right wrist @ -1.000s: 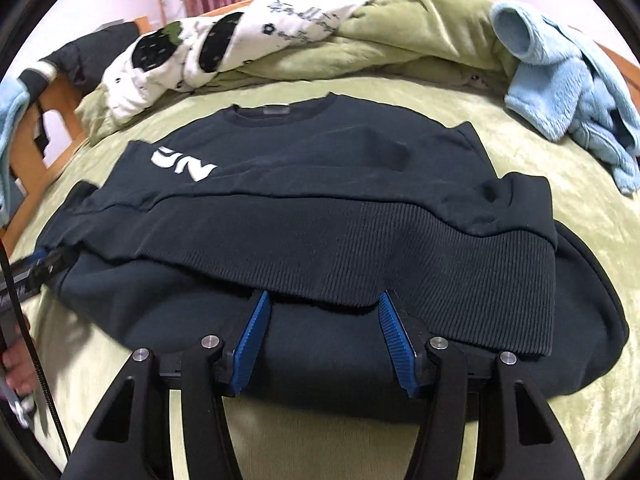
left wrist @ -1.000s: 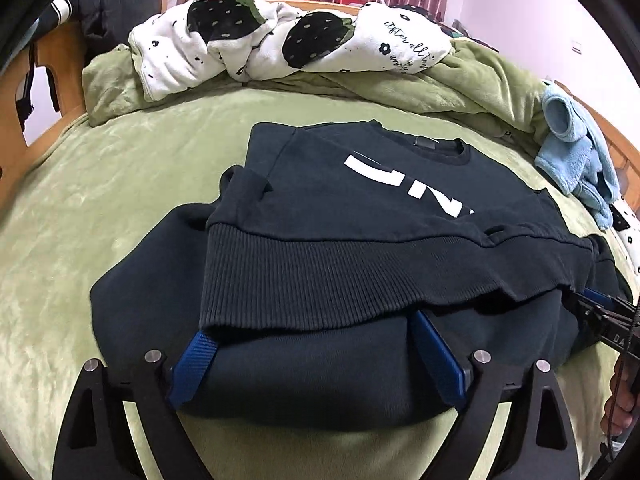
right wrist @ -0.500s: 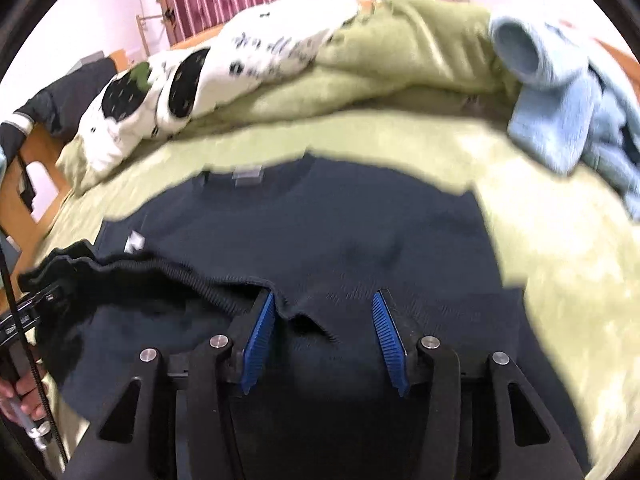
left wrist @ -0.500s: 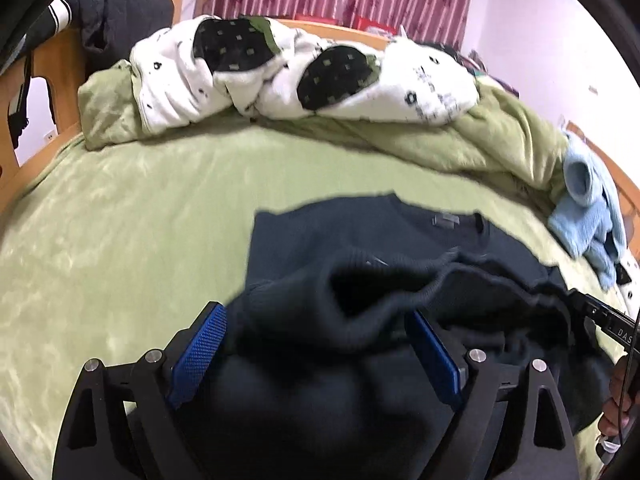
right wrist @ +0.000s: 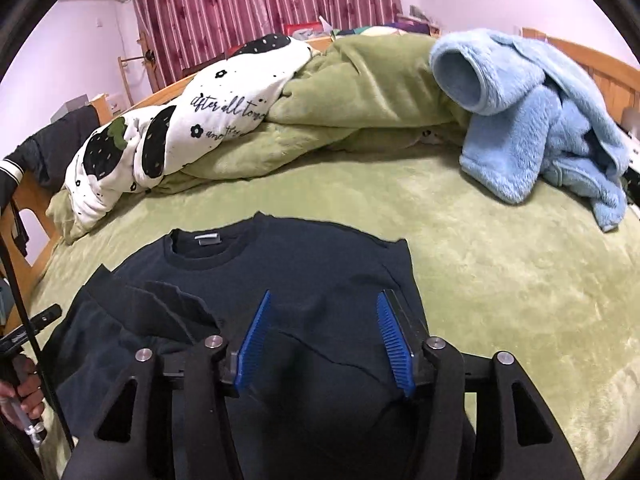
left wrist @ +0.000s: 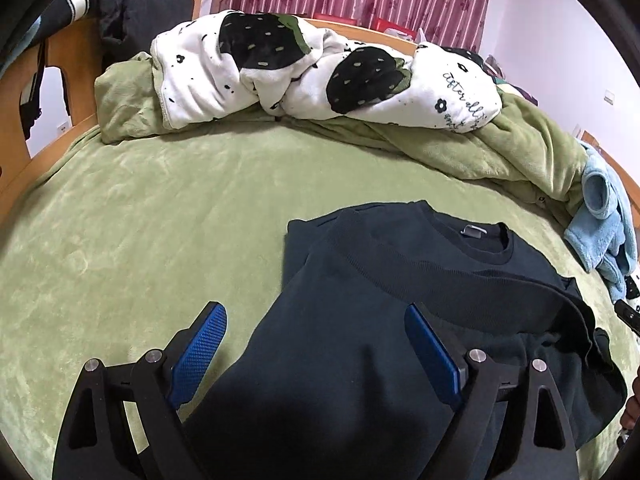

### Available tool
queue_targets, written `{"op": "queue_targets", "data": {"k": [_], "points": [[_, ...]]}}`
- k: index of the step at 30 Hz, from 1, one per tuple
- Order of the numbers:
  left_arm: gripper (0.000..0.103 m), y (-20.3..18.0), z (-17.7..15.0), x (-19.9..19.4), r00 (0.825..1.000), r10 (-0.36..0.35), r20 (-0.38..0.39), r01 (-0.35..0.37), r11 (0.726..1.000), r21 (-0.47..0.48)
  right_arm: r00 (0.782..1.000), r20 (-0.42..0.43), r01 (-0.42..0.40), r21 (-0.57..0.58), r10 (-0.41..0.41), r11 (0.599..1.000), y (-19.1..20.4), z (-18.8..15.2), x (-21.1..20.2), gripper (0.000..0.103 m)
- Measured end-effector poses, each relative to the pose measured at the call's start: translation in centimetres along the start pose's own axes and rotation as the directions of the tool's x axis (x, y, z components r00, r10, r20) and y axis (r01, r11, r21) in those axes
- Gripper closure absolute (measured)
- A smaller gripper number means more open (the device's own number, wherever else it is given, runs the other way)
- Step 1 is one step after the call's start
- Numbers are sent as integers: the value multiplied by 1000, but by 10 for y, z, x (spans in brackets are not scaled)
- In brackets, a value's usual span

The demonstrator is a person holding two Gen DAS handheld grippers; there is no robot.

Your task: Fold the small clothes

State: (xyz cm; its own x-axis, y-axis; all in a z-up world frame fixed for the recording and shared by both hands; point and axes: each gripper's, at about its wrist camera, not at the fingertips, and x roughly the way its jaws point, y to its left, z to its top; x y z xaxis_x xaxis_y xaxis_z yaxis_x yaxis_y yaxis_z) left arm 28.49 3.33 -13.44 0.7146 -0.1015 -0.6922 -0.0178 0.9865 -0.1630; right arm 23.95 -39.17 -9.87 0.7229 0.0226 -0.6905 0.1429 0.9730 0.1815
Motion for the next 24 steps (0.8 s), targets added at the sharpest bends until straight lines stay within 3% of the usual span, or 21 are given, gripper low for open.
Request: {"op": "queue_targets", "data": {"k": [11,14,21,24], "points": [[13,-3,-4,-5,1000,-27,-3,27,999,18,996,-64,64,-50,-67,997,-20,-42,-33,49],[13,0,-6,-6,1000,-27,-6,28,1000,15,991,-90,89,-74,-96,993,-26,-54,-36,57],[13,0,-9,-3,1000,-24,-15,24,999,23,978,-192,56,-136,-82,989,-11,-66,12,65],[13,3,-10,-2,1000,-29,-13,29,1000,11,981,-176,53,-176,-84,983,3,-56,24,67]]}}
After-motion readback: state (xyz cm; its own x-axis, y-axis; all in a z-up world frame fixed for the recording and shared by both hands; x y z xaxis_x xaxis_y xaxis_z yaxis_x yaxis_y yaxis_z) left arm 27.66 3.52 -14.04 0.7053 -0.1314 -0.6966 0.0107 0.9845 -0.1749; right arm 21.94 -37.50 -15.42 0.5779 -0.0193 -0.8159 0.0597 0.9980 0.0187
